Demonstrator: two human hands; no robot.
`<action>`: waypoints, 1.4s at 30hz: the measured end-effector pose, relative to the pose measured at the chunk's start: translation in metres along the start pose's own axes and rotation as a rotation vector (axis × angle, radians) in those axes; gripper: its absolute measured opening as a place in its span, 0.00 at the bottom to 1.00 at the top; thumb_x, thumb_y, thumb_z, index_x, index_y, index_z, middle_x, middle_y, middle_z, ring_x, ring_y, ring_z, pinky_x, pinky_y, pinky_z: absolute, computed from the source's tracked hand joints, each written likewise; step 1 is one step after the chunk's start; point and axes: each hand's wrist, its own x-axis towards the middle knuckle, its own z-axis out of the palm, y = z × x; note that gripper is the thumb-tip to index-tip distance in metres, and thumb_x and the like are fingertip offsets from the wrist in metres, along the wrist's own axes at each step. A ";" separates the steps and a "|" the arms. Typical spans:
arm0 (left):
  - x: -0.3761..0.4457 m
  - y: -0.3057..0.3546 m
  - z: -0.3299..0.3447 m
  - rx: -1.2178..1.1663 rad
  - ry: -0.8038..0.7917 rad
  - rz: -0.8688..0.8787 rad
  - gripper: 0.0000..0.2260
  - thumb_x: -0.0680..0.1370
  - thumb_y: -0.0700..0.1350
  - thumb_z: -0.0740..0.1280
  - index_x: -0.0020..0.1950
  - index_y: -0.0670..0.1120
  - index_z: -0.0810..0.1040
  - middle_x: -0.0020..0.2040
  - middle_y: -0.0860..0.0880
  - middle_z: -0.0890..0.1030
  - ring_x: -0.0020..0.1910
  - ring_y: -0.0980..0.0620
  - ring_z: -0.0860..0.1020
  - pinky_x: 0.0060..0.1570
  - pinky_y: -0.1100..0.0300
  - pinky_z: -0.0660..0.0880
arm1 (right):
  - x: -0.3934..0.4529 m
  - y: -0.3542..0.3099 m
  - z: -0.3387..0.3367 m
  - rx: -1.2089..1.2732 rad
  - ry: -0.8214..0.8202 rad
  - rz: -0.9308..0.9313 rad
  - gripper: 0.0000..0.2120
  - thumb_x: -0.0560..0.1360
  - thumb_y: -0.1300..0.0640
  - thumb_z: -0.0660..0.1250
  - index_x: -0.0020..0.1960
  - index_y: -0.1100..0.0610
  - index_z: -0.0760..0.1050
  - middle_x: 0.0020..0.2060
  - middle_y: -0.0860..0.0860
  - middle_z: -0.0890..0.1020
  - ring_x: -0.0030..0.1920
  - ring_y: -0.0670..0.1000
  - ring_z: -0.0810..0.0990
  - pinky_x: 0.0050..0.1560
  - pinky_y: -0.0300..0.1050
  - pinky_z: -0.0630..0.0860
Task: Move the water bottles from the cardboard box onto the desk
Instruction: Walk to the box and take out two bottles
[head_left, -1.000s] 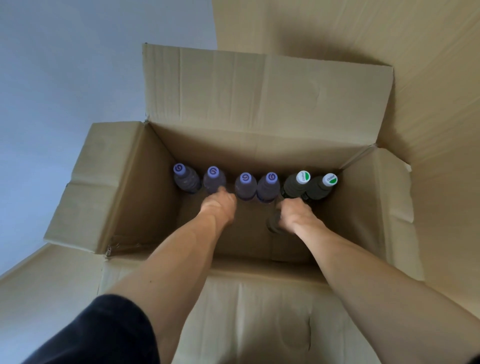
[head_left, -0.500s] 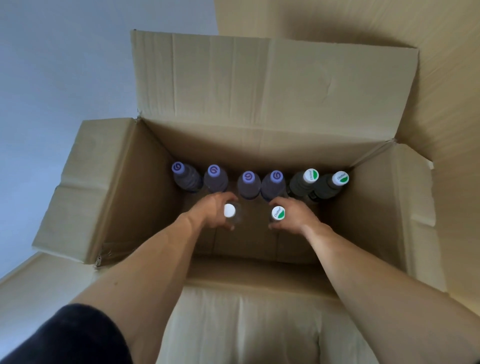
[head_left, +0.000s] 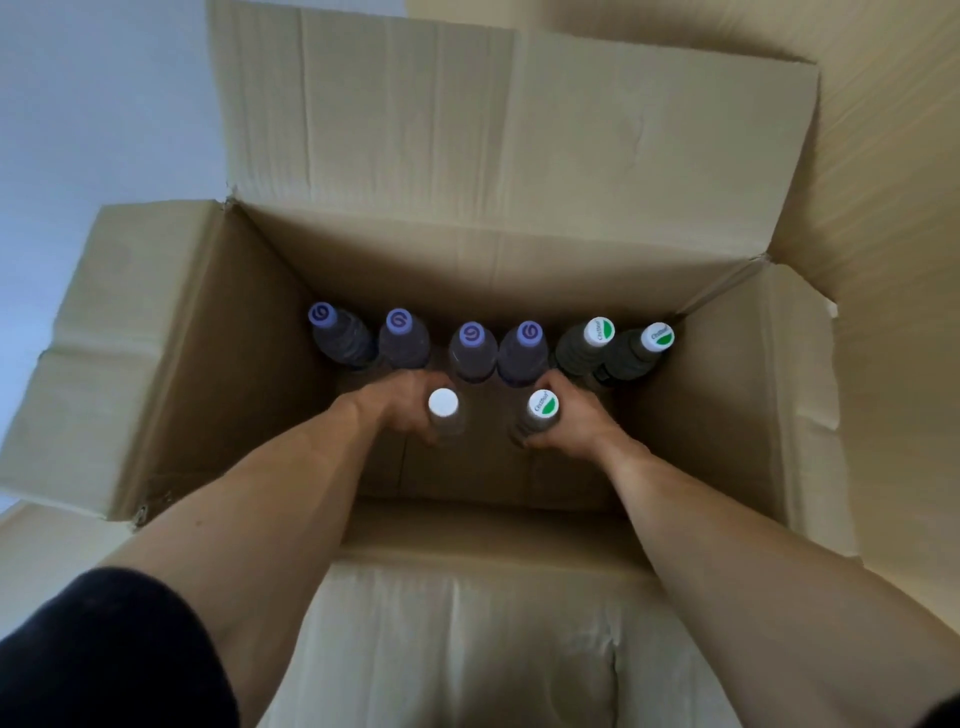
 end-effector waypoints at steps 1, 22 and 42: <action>-0.003 0.003 -0.001 -0.011 -0.002 0.005 0.30 0.66 0.38 0.80 0.66 0.48 0.76 0.61 0.50 0.79 0.60 0.51 0.76 0.59 0.59 0.73 | -0.001 0.000 -0.004 0.043 0.003 0.001 0.29 0.62 0.60 0.83 0.55 0.49 0.71 0.54 0.50 0.81 0.57 0.52 0.79 0.59 0.52 0.78; -0.178 0.082 -0.078 -1.225 0.254 0.315 0.17 0.79 0.52 0.70 0.67 0.49 0.78 0.58 0.44 0.84 0.58 0.41 0.83 0.55 0.39 0.80 | -0.137 -0.117 -0.073 1.080 0.172 -0.245 0.23 0.71 0.38 0.70 0.59 0.52 0.83 0.57 0.53 0.85 0.57 0.53 0.84 0.58 0.50 0.76; -0.253 0.096 -0.093 -1.377 0.137 0.307 0.32 0.72 0.64 0.74 0.65 0.42 0.77 0.46 0.43 0.84 0.44 0.45 0.84 0.52 0.49 0.81 | -0.211 -0.192 -0.075 1.103 0.218 -0.203 0.30 0.72 0.31 0.68 0.59 0.55 0.82 0.50 0.55 0.87 0.53 0.58 0.86 0.55 0.55 0.82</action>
